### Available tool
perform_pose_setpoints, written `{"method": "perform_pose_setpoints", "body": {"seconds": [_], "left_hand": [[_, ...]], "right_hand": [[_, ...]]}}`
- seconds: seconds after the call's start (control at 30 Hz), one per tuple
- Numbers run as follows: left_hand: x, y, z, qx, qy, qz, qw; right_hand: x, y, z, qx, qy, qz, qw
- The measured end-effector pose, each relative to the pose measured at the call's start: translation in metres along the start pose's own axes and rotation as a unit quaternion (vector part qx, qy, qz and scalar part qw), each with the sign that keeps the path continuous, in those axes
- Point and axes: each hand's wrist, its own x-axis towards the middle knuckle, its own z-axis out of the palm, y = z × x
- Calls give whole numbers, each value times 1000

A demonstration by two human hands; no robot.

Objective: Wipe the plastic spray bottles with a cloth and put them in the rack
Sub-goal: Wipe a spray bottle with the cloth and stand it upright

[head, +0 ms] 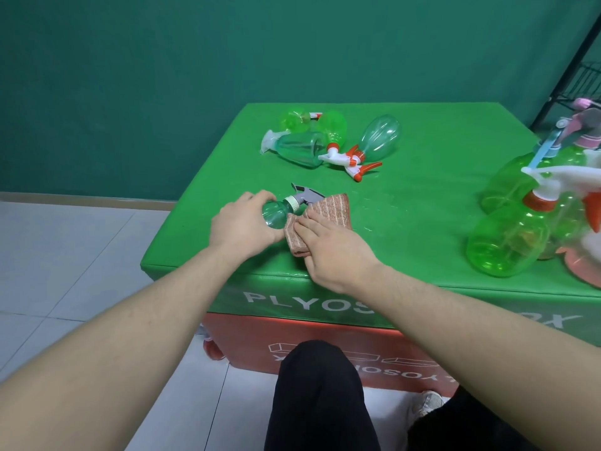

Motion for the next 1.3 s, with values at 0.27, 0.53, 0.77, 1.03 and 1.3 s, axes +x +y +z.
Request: {"method": "perform_pose_setpoints", "body": {"seconds": [0.27,0.53,0.77,1.03,1.3], "left_hand": [[-12,4,-2,15,10,-2,1000],[-21,1,7,42,28,18,999],[-14,2,11,54,24,19,998],[-10,-1,2,7,-1,-24,1000],[-17,1,-12,-66,-22,-69,995]], "right_hand": [[3,2,-15,-108,30,1,994],[20,11,-22,-94,0,-25,995],[15,9,-15,-72,4,-24,997],[6,7,-13,-69,18,-67,995],[-17,15,-15,225,127,34,965]]}}
